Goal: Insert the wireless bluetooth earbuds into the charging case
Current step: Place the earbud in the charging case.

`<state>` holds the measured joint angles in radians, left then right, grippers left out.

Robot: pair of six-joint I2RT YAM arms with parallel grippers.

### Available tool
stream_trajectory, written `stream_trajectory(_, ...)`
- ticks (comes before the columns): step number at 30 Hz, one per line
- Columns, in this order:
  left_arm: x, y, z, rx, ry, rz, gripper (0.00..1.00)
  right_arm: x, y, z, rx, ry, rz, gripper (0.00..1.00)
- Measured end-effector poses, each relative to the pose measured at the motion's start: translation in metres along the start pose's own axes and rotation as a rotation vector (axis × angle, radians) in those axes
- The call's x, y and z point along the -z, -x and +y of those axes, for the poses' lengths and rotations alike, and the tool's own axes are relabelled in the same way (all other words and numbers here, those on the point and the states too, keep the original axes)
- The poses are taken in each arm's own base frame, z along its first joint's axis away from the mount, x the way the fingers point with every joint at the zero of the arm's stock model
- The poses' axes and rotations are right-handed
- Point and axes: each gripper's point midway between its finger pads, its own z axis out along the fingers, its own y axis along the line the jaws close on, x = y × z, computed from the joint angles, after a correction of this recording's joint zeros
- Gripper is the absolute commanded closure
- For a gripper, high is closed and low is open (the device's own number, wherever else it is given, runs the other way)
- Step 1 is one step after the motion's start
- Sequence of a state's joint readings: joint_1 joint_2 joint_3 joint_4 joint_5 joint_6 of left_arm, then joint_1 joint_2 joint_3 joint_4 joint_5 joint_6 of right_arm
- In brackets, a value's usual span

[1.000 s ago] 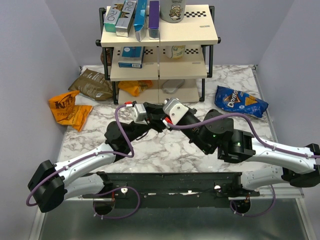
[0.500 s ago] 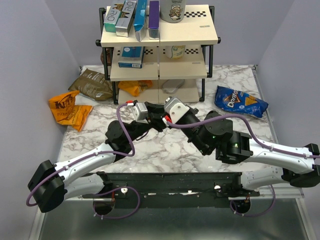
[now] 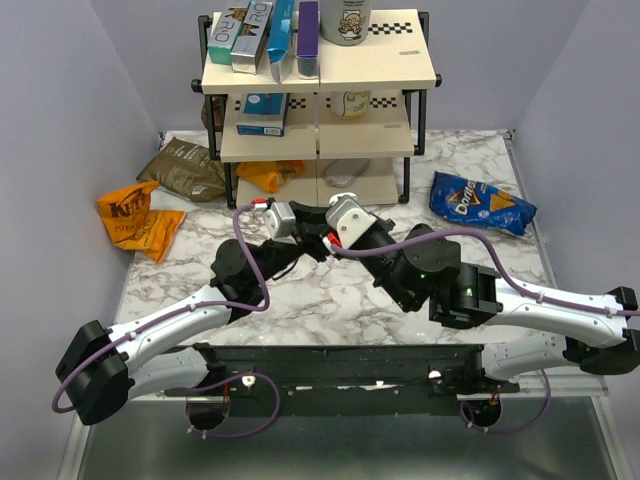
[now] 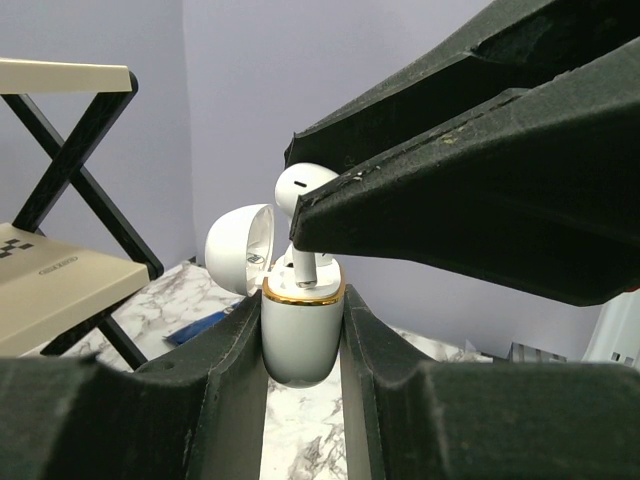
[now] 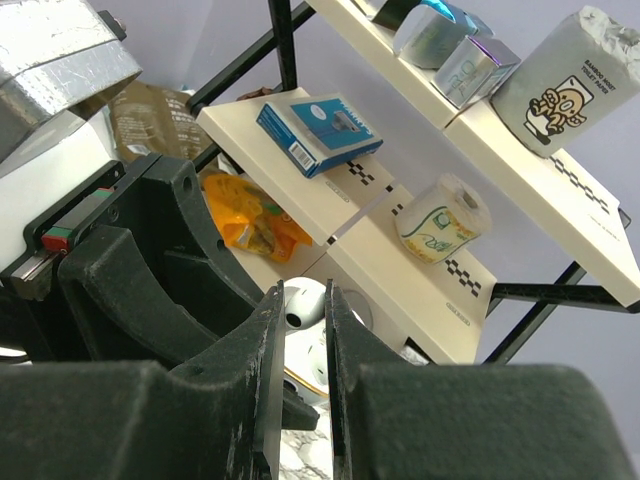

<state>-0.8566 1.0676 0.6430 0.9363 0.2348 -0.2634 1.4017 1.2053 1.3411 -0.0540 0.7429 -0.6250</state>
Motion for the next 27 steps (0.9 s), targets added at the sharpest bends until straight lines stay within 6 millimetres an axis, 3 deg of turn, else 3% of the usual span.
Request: stream_trajectory(27,0.0019,-0.0058,0.0029,0.007,0.012,0.027,1.00,-0.0036,-0.0056,0.0026,0.011,-0.019,0.022,0.99)
